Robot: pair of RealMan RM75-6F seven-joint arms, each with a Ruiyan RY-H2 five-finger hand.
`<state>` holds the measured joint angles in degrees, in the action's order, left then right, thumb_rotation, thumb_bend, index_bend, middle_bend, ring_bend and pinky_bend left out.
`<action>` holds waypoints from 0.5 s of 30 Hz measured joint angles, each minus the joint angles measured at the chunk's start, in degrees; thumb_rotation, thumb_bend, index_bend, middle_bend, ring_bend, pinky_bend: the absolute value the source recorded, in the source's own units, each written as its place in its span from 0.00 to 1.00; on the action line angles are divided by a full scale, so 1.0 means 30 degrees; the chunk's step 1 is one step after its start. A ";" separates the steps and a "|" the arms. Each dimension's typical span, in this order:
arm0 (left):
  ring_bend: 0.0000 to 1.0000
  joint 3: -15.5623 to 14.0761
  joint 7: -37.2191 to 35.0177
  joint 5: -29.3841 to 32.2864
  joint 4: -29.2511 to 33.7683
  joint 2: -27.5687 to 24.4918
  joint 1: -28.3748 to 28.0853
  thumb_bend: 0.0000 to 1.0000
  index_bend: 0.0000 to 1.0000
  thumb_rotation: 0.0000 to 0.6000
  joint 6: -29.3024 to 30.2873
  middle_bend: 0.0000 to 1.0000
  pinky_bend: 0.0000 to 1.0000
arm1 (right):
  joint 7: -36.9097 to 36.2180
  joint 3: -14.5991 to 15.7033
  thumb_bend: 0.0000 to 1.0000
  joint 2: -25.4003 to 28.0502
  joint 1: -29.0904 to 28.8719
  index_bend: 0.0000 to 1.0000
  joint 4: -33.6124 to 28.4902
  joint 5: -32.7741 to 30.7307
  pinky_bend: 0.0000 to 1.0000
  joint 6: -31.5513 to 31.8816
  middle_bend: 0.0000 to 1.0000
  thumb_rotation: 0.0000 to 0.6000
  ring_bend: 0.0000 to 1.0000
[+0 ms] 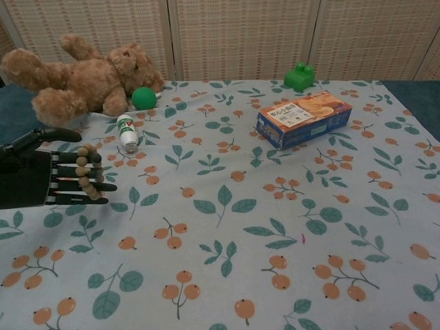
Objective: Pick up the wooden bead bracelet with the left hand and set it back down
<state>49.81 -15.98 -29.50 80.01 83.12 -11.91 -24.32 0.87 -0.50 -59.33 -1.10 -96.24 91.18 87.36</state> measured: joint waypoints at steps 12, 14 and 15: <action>0.17 -0.0512 -0.0352 -0.0125 0.0199 -0.0257 -0.0210 0.47 0.63 0.53 0.0899 0.56 0.00 | -0.0019 -0.0002 0.24 -0.0010 0.0010 0.00 0.0018 -0.0006 0.00 0.0018 0.00 0.90 0.00; 0.17 -0.0533 -0.0348 -0.0161 0.0238 -0.0279 -0.0217 0.50 0.63 0.56 0.0982 0.56 0.00 | -0.0021 0.0006 0.24 -0.0011 0.0011 0.00 0.0017 0.0022 0.00 0.0026 0.00 0.90 0.00; 0.17 -0.0552 -0.0388 -0.0155 0.0267 -0.0287 -0.0216 0.51 0.63 0.57 0.1040 0.56 0.00 | -0.0023 0.0011 0.24 -0.0011 0.0013 0.00 0.0018 0.0040 0.00 0.0034 0.00 0.90 0.00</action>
<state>48.16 -17.14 -29.96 80.81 82.26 -12.56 -21.20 0.80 -0.47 -59.36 -1.06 -96.19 91.30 87.46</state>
